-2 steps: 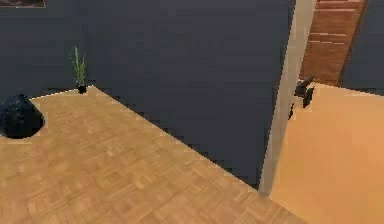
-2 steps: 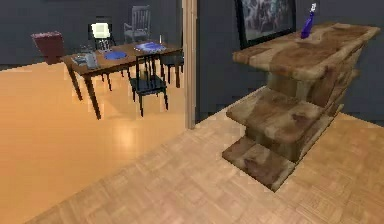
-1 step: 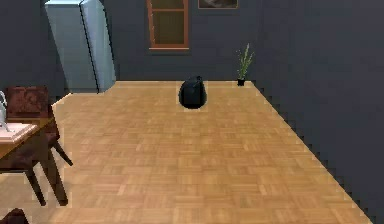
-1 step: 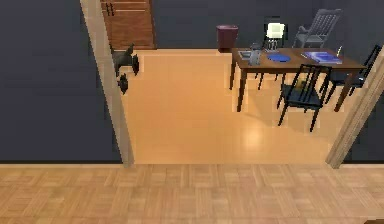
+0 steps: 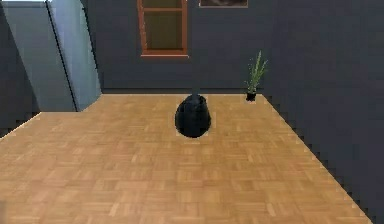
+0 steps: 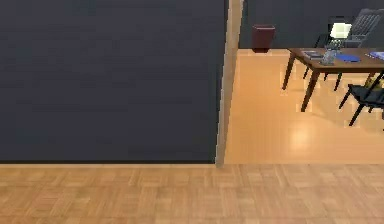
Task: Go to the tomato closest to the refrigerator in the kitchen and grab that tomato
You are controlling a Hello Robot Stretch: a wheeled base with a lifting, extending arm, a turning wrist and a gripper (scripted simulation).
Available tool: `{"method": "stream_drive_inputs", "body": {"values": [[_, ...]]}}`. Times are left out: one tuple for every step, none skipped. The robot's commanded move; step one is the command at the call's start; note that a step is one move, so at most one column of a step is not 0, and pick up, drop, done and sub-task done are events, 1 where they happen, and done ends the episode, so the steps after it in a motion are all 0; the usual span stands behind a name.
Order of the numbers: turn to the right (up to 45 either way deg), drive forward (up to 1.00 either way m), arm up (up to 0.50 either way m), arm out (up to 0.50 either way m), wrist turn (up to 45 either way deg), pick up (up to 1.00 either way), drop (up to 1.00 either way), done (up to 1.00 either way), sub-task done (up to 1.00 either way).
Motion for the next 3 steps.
{"method": "stream_drive_inputs", "body": {"values": [[-24.0, 0.00, 0.00, 0.00, 0.0, 0.00, 0.00, 0.00, 0.00], [0.0, 1.00, 0.00, 0.00, 0.0, 0.00, 0.00, 0.00, 0.00], [-3.0, 0.00, 0.00, 0.00, 0.0, 0.00, 0.00, 0.00, 0.00]]}}
